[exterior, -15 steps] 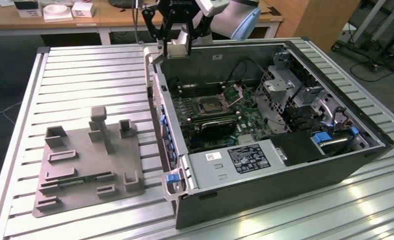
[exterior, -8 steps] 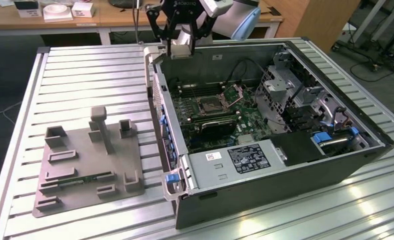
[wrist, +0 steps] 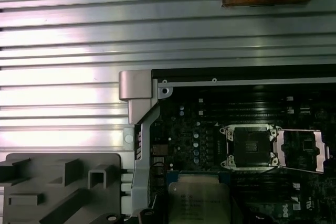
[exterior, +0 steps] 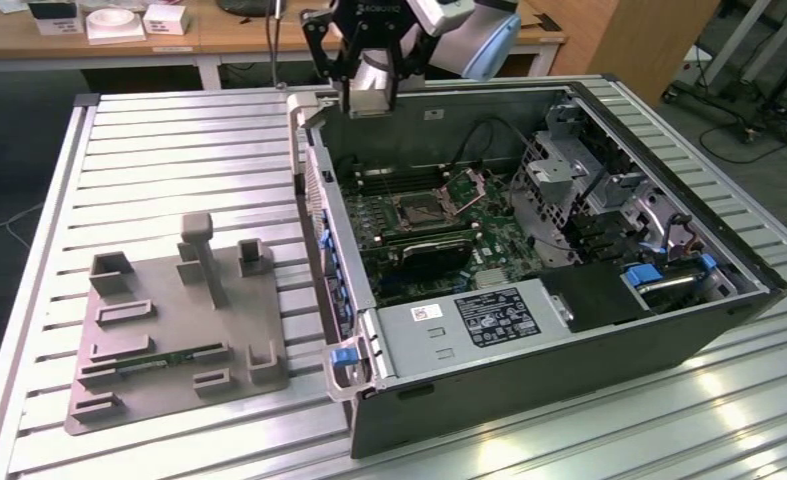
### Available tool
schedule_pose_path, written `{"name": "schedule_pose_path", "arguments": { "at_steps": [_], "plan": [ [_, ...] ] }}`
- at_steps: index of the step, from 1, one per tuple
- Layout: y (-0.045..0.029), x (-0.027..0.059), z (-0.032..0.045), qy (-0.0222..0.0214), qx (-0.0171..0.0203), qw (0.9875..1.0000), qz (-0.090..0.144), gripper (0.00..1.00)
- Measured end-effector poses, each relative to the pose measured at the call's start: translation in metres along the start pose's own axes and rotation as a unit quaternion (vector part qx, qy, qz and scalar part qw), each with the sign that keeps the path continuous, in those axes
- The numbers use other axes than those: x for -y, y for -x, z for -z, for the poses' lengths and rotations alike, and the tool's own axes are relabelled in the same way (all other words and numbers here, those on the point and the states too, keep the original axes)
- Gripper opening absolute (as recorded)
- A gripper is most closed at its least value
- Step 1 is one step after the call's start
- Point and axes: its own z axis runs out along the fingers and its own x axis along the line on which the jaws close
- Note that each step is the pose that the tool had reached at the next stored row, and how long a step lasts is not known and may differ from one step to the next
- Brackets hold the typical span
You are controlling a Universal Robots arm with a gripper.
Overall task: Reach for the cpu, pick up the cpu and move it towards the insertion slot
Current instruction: 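Pick up the cpu and move it towards the insertion slot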
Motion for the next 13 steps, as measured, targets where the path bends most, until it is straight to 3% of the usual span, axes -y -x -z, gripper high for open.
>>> {"name": "schedule_pose_path", "arguments": {
  "at_steps": [13],
  "plan": [
    [0.0147, -0.0023, -0.0032, 0.0000, 0.0010, 1.0000, 0.000, 0.55]
  ]
}}
